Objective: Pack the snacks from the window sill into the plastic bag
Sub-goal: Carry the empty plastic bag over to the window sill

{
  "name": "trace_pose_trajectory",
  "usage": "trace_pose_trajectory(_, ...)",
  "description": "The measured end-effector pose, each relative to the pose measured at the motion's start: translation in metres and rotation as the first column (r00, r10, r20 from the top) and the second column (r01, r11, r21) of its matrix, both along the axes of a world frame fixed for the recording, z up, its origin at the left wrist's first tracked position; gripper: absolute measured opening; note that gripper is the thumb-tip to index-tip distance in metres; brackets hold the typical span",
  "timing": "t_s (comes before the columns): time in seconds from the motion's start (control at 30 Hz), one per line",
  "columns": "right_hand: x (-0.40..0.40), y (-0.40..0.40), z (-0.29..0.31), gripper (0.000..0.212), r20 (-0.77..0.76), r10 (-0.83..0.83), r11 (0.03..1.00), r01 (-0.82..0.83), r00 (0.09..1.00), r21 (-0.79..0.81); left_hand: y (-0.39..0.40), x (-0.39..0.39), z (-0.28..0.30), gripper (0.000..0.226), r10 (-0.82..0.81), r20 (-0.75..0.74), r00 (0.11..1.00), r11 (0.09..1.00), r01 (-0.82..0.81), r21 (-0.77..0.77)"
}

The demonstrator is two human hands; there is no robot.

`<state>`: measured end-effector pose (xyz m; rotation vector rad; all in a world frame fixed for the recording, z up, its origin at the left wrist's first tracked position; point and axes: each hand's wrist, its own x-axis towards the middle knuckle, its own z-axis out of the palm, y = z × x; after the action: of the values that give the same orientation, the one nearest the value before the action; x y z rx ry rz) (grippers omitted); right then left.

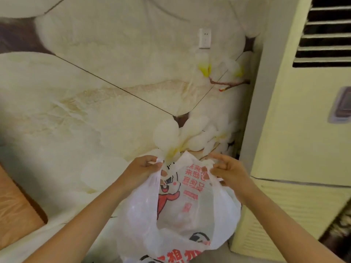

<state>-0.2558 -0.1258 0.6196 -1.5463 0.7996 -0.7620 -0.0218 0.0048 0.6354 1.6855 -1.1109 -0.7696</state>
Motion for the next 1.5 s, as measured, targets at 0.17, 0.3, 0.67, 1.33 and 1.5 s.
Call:
trace_pose_trajectory(0.17, -0.042, 0.032, -0.008, 0.043, -0.013, -0.176, 0.984, 0.176, 0.984, -0.001, -0.010, -0.031, 0.000, 0.025, -0.202, 0.074, 0.977, 0.979, 0.200, 0.042)
trace_pose_trajectory(0.3, -0.089, 0.053, -0.010, 0.045, 0.008, -0.330, 0.944, 0.329, 0.944, 0.030, -0.021, -0.066, 0.003, 0.017, -0.353, 0.105, 0.930, 0.935, 0.351, 0.040)
trace_pose_trajectory(0.67, -0.263, 0.093, -0.017, 0.039, 0.030, -0.591, 0.806, 0.588, 0.806, 0.068, -0.062, -0.216, 0.010, 0.015, -0.617, 0.070, 0.784, 0.787, 0.617, 0.015)
trace_pose_trajectory(1.33, -0.639, 0.157, -0.040, 0.031, -0.149, -0.830, 0.541, 0.841, 0.537, 0.015, -0.092, -0.614, -0.037, 0.020, -0.710, -0.173, 0.682, 0.696, 0.717, -0.030)
trace_pose_trajectory(1.5, -0.702, 0.134, -0.049, 0.029, -0.160, -0.863, 0.482, 0.876, 0.479, 0.023, -0.131, -0.686, -0.049, 0.024, -0.767, -0.170, 0.619, 0.631, 0.775, -0.024)
